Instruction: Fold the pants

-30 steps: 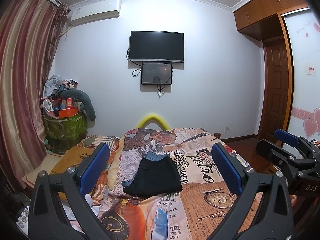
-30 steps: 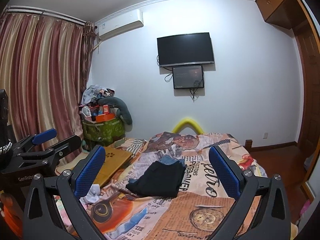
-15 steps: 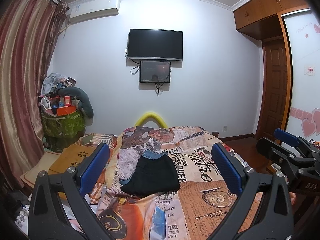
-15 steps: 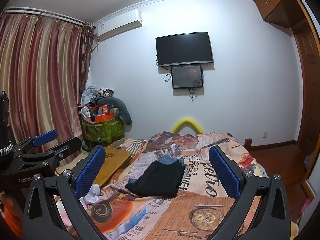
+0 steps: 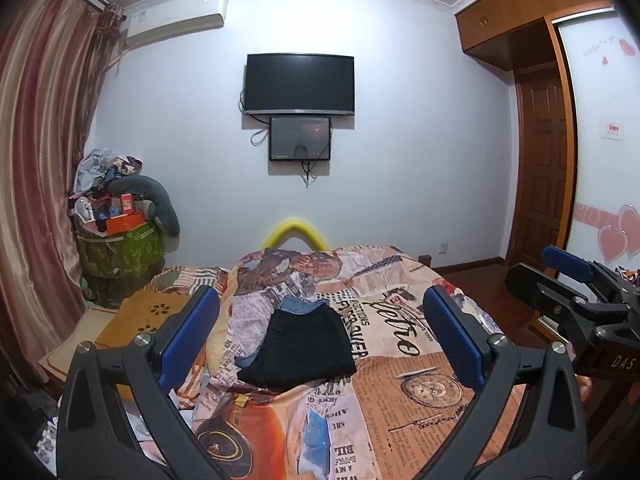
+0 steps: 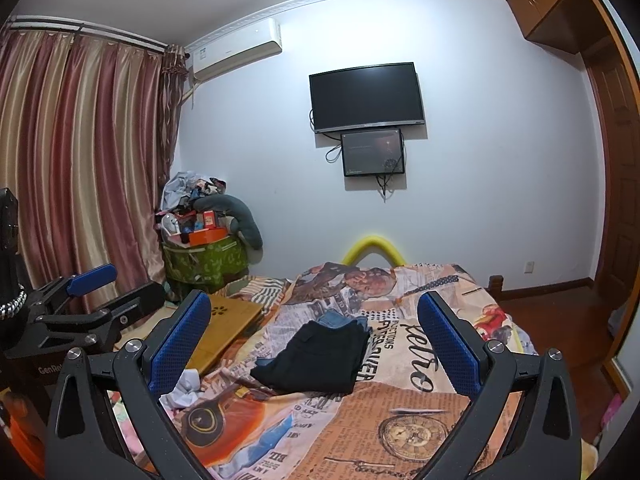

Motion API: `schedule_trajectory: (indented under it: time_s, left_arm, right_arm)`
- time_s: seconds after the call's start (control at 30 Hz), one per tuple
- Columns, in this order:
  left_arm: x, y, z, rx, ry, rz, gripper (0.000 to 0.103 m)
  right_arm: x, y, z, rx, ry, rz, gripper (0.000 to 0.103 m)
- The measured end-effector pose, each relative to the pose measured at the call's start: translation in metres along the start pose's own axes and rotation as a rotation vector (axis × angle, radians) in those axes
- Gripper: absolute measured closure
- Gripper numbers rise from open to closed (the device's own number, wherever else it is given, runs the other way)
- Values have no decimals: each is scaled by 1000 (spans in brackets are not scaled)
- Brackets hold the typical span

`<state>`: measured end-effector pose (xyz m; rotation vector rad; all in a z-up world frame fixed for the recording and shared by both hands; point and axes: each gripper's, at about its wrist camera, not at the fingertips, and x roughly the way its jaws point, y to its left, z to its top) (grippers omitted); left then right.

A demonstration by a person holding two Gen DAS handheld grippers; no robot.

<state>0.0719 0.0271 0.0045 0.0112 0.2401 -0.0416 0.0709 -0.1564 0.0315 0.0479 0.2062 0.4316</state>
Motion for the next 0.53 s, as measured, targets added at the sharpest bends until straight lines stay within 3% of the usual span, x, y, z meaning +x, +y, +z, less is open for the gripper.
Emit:
schedule_trajectory:
  time_s: [0.53]
  left_arm:
    - [1, 1, -2, -4, 11, -10, 0]
  right_arm:
    - [1, 1, -3, 11, 9, -3, 0]
